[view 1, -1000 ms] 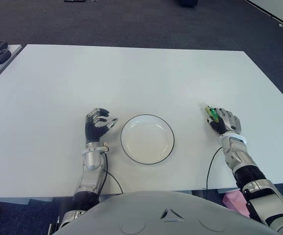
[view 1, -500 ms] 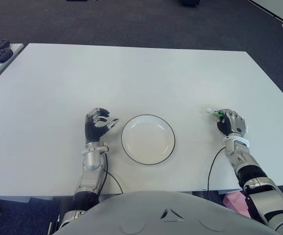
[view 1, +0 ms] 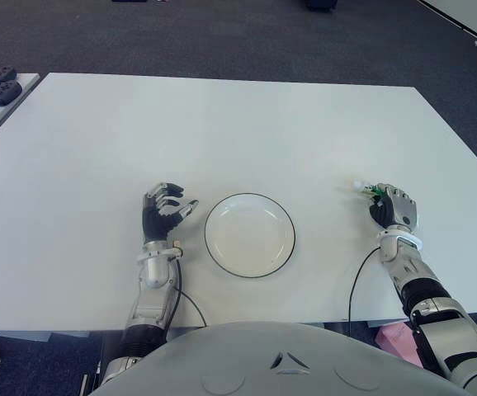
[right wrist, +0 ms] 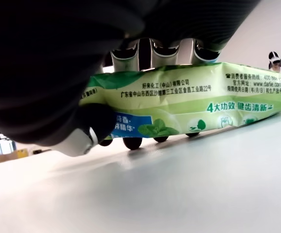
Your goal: Put the toothpaste on the table into the plate.
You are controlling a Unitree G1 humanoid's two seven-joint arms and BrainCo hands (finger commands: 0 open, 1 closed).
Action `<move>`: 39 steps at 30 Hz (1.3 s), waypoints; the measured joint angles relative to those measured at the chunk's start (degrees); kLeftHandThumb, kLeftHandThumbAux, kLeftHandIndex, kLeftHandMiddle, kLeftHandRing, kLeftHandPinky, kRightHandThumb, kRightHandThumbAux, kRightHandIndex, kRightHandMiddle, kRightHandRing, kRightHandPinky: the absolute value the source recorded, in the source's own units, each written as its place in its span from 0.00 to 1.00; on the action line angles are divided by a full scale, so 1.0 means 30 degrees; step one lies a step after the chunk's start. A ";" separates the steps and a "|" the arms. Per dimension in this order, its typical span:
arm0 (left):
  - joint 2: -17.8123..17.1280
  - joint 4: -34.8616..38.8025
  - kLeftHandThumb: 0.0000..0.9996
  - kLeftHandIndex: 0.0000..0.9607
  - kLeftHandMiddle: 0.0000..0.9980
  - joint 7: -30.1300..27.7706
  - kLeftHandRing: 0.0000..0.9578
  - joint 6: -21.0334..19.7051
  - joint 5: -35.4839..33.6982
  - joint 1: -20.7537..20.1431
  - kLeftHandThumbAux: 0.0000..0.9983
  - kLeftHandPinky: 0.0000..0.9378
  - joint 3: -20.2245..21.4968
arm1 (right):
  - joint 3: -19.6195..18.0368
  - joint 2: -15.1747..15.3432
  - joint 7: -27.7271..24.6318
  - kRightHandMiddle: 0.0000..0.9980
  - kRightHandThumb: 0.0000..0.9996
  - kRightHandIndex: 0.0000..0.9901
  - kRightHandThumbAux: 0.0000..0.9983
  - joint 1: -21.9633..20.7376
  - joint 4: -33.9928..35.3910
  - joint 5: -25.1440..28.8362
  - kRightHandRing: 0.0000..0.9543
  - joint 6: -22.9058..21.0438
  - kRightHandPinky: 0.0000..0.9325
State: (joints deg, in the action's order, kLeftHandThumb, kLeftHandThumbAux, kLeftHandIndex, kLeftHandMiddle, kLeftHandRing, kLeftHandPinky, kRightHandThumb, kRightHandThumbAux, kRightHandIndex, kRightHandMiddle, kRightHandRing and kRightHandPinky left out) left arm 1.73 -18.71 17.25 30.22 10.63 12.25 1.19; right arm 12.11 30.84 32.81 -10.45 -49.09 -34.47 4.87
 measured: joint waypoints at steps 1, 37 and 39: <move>-0.0006 0.0025 0.02 0.51 0.49 -0.0016 0.54 0.0000 -0.0005 0.0016 1.00 0.57 -0.0001 | -0.0008 -0.0019 0.0073 0.48 0.83 0.44 0.67 -0.0018 -0.0022 0.0062 0.65 0.0005 0.69; -0.0310 0.0175 0.00 0.49 0.49 -0.0674 0.51 -0.0408 -0.0690 0.0068 1.00 0.51 0.0083 | -0.1921 -0.1685 0.0214 0.57 0.84 0.42 0.68 0.4580 0.8752 0.1683 0.82 0.0311 0.86; -0.0313 0.0121 0.00 0.48 0.49 -0.0672 0.51 -0.0406 -0.0685 0.0022 1.00 0.51 0.0085 | -0.2015 -0.1874 0.0155 0.57 0.84 0.42 0.68 0.4982 0.9610 0.1761 0.83 0.0638 0.86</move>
State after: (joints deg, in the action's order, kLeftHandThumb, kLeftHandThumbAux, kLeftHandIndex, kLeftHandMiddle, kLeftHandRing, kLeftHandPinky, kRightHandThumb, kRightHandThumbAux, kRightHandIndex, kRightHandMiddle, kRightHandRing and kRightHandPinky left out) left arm 0.79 -18.35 15.23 29.00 8.57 12.31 1.44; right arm 6.06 25.22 33.28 4.50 -20.26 -29.19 6.78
